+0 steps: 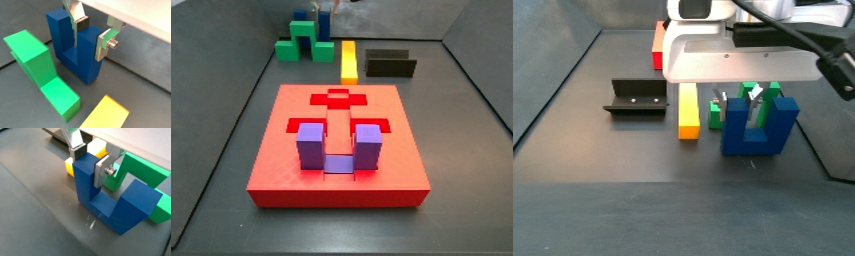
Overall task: Pick up the blue object. Move up. Move to above the board. Insert the blue object.
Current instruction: Pick up the blue object, then move up, then move to above the board.
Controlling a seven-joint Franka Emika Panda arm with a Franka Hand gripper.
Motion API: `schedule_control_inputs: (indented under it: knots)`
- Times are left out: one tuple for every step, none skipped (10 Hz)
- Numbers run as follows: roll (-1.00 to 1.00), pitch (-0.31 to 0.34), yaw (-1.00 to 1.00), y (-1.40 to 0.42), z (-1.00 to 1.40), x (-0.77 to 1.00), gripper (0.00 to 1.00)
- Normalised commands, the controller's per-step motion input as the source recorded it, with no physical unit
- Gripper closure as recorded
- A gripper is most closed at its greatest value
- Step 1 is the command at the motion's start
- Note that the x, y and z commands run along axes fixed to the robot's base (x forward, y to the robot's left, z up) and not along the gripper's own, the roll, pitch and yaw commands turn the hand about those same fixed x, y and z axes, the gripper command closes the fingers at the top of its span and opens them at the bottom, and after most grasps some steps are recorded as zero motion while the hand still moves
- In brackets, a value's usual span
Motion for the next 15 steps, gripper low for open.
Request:
schedule_control_inputs:
  knots:
    - [0.0, 0.0, 0.0, 0.0, 0.0, 0.0, 1.0]
    - [0.0, 0.0, 0.0, 0.0, 0.0, 0.0, 1.0]
    - [0.0, 0.0, 0.0, 0.0, 0.0, 0.0, 1.0]
    - [0.0, 0.0, 0.0, 0.0, 0.0, 0.0, 1.0]
    - [0.0, 0.0, 0.0, 0.0, 0.0, 0.0, 1.0]
    - [0.0, 0.0, 0.0, 0.0, 0.83, 0.0, 1.0]
    - [0.0, 0.009, 0.03, 0.0, 0.81, 0.0, 1.0]
    - [0.02, 0.041, 0.03, 0.0, 0.61, -0.03, 1.0]
    - [0.06, 0.034, 0.02, 0.0, 0.31, 0.0, 1.0]
    - [0.0, 0.0, 0.0, 0.0, 1.4, 0.0, 1.0]
    - [-0.02, 0.006, -0.01, 0.0, 1.4, -0.01, 1.0]
    - [0.0, 0.023, 0.0, 0.0, 1.4, -0.06, 1.0]
    - [0.0, 0.017, 0.01, 0.0, 1.4, -0.02, 1.0]
    - [-0.01, 0.056, 0.0, 0.01, 1.4, 0.03, 1.0]
    - [0.0, 0.091, 0.0, 0.0, 0.76, 0.03, 1.0]
